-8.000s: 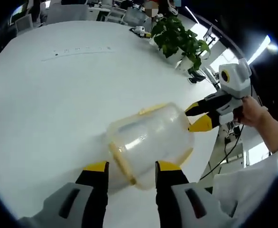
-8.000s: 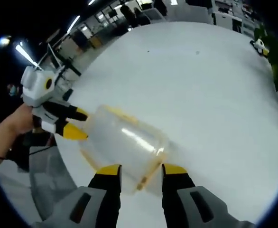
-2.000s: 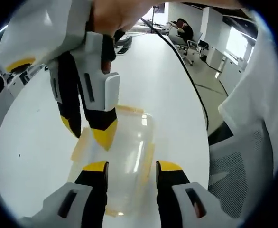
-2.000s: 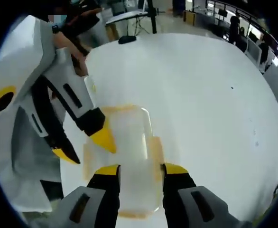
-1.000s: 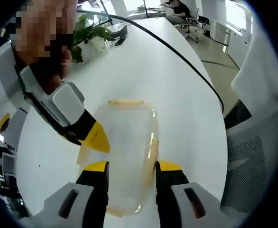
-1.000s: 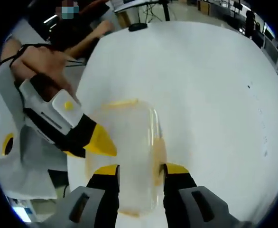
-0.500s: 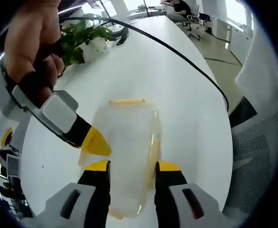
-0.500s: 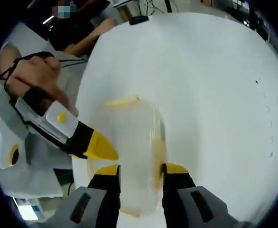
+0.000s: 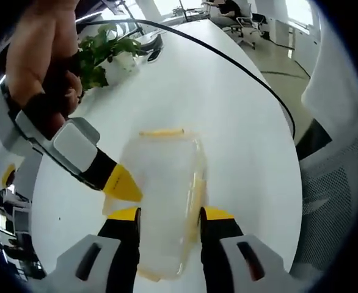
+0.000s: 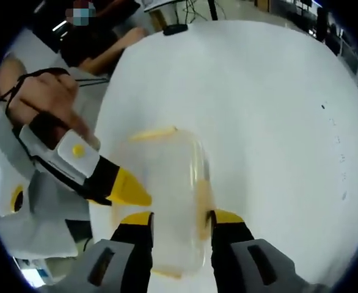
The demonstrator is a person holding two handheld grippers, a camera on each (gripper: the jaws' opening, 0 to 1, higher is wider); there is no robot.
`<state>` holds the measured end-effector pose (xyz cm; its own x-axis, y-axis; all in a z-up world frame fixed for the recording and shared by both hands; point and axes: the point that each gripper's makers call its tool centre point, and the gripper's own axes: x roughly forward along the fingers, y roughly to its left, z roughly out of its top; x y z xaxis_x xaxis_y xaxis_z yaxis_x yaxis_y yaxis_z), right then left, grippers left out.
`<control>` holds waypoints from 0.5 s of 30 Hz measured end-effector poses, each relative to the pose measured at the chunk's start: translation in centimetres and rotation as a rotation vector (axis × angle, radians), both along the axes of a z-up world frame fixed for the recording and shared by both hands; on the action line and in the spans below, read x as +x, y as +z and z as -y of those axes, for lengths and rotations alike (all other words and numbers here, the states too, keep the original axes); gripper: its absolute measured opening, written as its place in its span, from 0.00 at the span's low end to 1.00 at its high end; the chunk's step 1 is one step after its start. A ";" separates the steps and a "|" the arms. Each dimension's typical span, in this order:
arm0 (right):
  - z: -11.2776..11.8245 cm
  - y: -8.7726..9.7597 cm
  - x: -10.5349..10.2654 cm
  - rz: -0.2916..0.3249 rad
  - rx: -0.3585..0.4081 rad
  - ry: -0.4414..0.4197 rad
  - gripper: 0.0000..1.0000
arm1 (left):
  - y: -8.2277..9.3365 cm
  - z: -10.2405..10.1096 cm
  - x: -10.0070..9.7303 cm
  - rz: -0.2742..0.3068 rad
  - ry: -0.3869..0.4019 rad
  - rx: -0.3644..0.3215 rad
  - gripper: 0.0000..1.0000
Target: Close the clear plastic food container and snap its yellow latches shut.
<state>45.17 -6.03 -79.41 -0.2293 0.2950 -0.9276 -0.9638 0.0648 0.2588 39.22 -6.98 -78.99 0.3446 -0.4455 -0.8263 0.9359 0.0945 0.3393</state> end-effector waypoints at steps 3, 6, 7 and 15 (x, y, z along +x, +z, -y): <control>0.0 0.1 0.0 0.020 0.015 -0.011 0.36 | 0.2 -0.1 0.1 -0.022 0.002 -0.016 0.38; 0.0 0.2 0.0 0.040 0.026 -0.017 0.35 | 0.3 0.0 -0.1 -0.048 0.003 -0.033 0.40; 0.1 0.2 -0.1 0.043 0.026 -0.021 0.36 | 0.3 0.0 -0.2 -0.060 0.006 -0.039 0.41; 0.4 0.4 -0.5 0.089 0.045 -0.019 0.40 | 1.2 -0.2 -0.3 -0.099 0.015 -0.080 0.50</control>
